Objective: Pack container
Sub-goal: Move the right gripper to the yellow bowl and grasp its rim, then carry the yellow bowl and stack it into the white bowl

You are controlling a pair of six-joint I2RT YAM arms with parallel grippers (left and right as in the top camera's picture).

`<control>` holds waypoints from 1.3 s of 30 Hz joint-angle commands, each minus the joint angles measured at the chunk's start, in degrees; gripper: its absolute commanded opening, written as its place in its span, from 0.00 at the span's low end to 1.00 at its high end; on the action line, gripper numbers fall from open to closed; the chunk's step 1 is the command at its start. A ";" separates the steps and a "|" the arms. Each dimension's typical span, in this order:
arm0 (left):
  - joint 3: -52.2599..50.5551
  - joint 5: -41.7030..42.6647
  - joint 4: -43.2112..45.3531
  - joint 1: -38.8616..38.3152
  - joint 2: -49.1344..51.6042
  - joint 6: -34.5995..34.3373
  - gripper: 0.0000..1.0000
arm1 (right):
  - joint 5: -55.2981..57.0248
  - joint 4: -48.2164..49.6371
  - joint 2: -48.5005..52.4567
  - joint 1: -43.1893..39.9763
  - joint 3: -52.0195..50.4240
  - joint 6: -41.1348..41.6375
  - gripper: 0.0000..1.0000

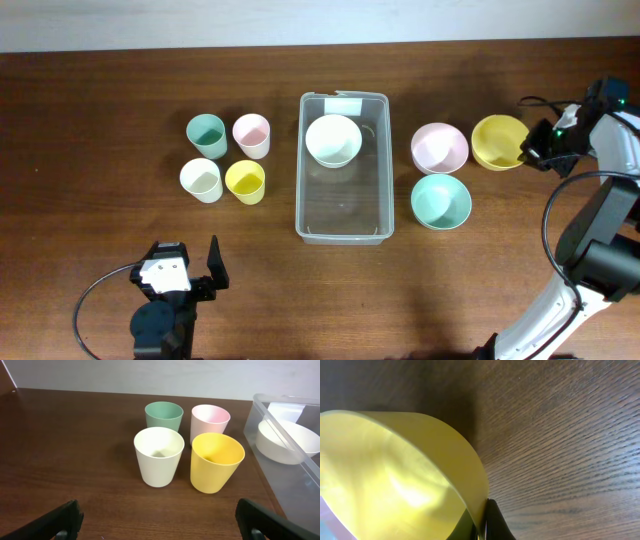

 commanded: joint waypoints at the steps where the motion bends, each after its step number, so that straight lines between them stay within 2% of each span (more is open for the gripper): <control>1: -0.33 0.83 0.11 -0.22 -0.50 0.87 1.00 | -1.03 -0.20 -1.75 -0.35 -0.24 -0.85 0.04; 4: -0.33 0.83 0.11 -0.22 -0.50 0.87 1.00 | -5.11 -0.04 -2.19 -0.35 -0.22 -2.51 0.04; 6: -0.33 0.83 0.09 -0.22 -0.50 0.87 1.00 | -12.74 0.22 -3.26 -0.35 -0.09 -5.14 0.04; 7: -0.33 0.83 0.11 -0.22 -0.50 0.87 1.00 | -19.76 0.24 -5.11 -0.15 0.04 -5.09 0.04; 10: -0.33 0.83 0.11 -0.22 -0.50 0.87 1.00 | -29.97 -0.04 -9.64 1.51 0.20 -4.66 0.04; 13: -0.33 0.83 0.09 -0.22 -0.50 0.87 1.00 | -30.77 -0.87 -14.80 4.87 0.20 -2.93 0.04; 16: -0.33 0.83 0.09 -0.22 -0.50 0.87 1.00 | -26.99 -0.94 -19.15 10.12 0.20 -0.85 0.04; 19: -0.33 0.83 0.11 -0.22 -0.50 0.87 1.00 | -14.19 -0.76 -21.20 21.03 0.20 1.62 0.04; 23: -0.33 0.83 0.11 -0.22 -0.50 0.87 1.00 | 0.42 1.51 -17.90 33.86 0.17 7.06 0.04; 26: -0.33 0.83 0.09 -0.22 -0.50 0.87 1.00 | 5.84 5.55 -14.86 39.36 0.20 7.78 0.04; 30: -0.33 0.83 0.11 -0.22 -0.50 0.87 1.00 | 11.47 11.34 -10.56 43.08 0.20 10.64 0.04; 36: -0.33 0.83 0.11 -0.22 -0.50 0.87 1.00 | 9.94 16.52 -5.90 43.28 0.20 12.76 0.04; 37: -0.33 0.83 0.11 -0.22 -0.50 0.87 1.00 | 8.70 17.31 -5.42 43.28 0.20 12.70 0.05; 38: -0.33 0.83 0.11 -0.22 -0.50 0.87 1.00 | 7.89 17.84 -5.35 43.32 0.20 12.02 0.11; 39: -0.33 0.83 0.11 -0.22 -0.50 0.87 1.00 | 6.80 18.69 -5.31 43.36 0.20 10.54 0.26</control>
